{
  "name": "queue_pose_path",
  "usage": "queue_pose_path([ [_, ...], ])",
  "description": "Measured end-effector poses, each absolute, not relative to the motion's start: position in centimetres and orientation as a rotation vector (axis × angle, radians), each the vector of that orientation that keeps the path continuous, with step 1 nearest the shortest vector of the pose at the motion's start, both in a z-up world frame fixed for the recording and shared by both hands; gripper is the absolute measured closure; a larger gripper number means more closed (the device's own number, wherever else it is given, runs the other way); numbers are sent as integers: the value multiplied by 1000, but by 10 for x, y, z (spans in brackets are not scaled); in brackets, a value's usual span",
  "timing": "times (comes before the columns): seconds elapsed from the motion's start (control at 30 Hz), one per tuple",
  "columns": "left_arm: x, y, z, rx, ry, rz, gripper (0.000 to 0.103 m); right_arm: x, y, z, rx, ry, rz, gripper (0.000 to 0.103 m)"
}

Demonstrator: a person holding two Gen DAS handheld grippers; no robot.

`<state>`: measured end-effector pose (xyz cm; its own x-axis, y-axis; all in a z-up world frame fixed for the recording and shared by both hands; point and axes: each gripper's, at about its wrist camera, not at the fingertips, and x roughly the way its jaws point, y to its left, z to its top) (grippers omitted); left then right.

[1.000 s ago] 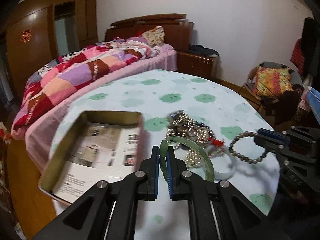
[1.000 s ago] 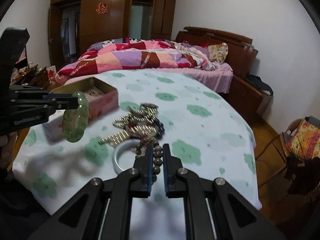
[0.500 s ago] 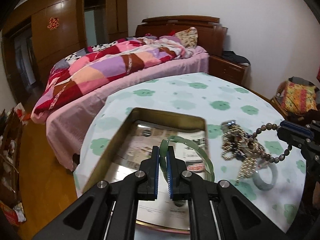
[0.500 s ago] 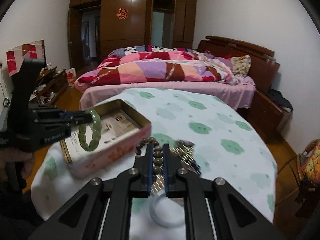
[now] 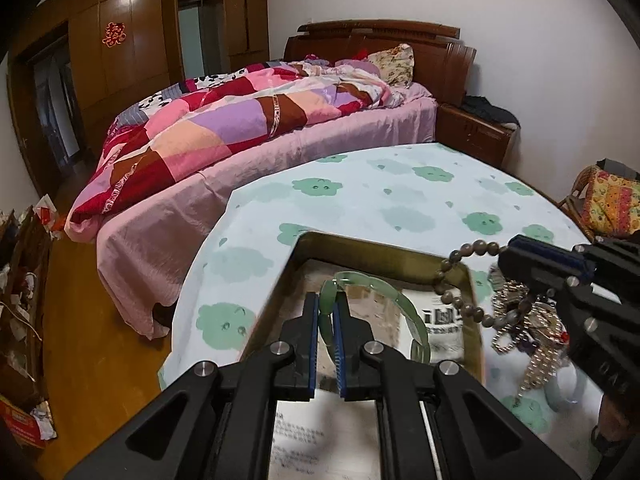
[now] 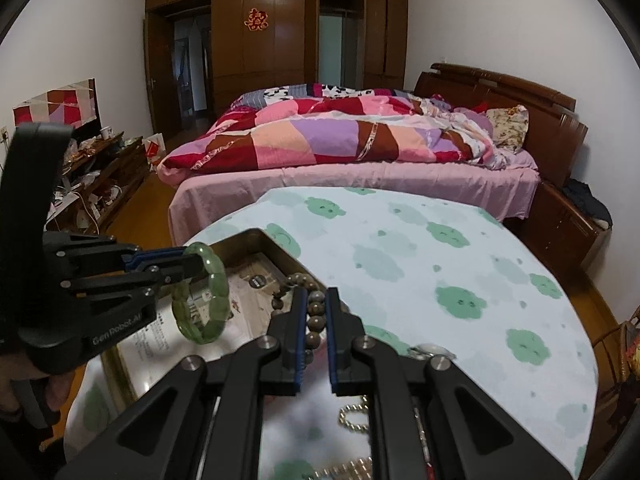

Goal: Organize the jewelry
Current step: 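Carry the green bangle and bead bracelet over the tin and lower them inside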

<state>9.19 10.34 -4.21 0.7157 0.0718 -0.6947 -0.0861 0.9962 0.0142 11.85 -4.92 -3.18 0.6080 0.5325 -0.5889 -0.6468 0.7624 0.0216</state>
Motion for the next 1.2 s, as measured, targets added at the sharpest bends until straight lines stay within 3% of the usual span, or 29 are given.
queue_pose_path([
  [0.33, 107, 108, -63, -1, 839, 137, 94, 137, -27, -59, -223, 710, 690, 91],
  [0.4, 110, 108, -66, -1, 859, 147, 83, 139, -26, -64, -223, 738, 688, 81],
  [0.53, 109, 110, -65, -8, 863, 140, 70, 134, -26, -64, -254, 744, 678, 78],
  [0.93, 102, 108, -67, -15, 883, 103, 70, 121, -23, -65, -305, 771, 663, 76],
  [1.07, 101, 107, -65, -26, 867, 106, 69, 115, -19, -67, -325, 745, 679, 63],
  [1.13, 98, 105, -62, -19, 848, 123, 68, 112, -17, -67, -328, 735, 698, 50],
  [1.2, 94, 104, -61, -28, 835, 122, 57, 109, -18, -64, -333, 710, 684, 29],
])
